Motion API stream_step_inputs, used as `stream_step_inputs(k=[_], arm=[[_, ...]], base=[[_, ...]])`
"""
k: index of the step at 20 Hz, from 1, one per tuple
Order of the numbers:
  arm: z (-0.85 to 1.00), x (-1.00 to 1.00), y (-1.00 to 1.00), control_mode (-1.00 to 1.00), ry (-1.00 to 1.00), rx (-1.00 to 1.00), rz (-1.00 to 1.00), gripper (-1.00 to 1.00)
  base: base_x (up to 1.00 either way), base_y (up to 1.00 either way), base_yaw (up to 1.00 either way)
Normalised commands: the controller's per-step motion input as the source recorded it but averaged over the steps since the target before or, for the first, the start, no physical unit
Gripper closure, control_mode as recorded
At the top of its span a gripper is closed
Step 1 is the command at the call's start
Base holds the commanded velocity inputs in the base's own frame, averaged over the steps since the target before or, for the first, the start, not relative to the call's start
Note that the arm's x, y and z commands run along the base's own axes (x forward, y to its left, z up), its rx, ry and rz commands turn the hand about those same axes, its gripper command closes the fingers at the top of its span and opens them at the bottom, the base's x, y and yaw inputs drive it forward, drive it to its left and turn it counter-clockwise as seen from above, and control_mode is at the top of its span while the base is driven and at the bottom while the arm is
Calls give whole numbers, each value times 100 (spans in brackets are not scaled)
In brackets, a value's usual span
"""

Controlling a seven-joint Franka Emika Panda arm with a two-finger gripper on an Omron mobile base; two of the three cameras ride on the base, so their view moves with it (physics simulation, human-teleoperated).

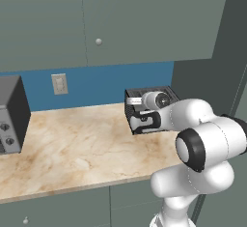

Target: Start the toaster. Once the lever pops up, take the bread to the plate on the dining counter.

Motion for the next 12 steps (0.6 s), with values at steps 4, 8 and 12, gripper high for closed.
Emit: stream_step_inputs(k=[4,8,12], arm=[[0,0,0,-100,0,0,0,-100],[0,0,0,-100,0,0,0,-100],[0,0,0,-100,0,0,0,-100]], base=[[0,0,0],[0,0,0],[0,0,0]])
